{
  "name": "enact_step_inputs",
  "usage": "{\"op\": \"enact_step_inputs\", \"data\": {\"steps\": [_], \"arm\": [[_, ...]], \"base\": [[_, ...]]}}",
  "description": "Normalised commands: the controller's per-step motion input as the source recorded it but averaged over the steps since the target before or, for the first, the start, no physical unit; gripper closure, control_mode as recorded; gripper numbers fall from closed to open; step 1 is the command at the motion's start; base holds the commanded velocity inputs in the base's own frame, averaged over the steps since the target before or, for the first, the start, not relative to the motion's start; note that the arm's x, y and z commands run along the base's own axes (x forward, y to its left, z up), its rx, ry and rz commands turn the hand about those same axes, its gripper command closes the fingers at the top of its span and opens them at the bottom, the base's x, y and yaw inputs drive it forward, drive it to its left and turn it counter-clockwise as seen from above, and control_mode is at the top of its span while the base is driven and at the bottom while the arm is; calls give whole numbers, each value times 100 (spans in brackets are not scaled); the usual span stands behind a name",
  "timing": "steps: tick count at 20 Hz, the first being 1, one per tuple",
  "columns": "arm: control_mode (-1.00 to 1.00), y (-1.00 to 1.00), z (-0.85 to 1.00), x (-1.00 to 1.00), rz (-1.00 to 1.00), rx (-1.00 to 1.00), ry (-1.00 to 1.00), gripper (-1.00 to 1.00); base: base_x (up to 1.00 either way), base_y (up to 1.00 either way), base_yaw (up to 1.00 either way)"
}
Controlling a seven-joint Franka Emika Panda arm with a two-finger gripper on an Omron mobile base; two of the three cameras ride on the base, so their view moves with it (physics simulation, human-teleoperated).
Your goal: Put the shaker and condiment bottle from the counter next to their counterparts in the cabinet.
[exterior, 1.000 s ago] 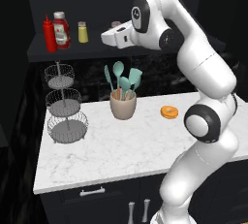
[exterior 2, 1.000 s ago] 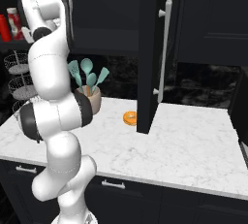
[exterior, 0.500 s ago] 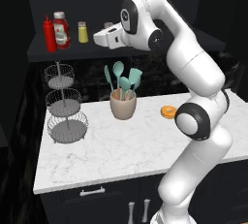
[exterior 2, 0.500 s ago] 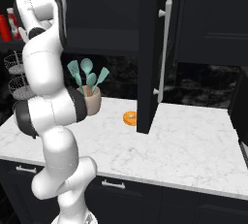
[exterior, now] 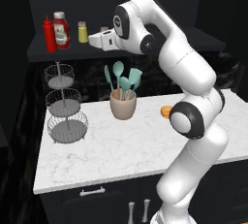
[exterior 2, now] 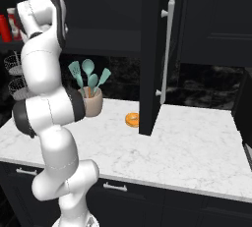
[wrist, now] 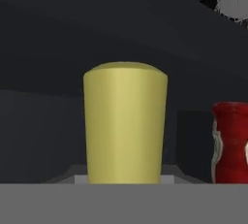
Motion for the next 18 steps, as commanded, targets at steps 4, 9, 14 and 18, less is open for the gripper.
{"op": "enact_step_inputs", "data": {"steps": [4, 9, 14, 18], "arm": [[-100, 0, -17, 54, 0, 10, 1, 100], [-100, 0, -27, 19, 1, 1, 2, 100], [-100, 0, -27, 47, 0, 3, 5, 100], [-100, 0, -28, 59, 0, 5, 6, 100]], "base": [[0, 0, 0], [0, 0, 0], [0, 0, 0], [0, 0, 0]]}}
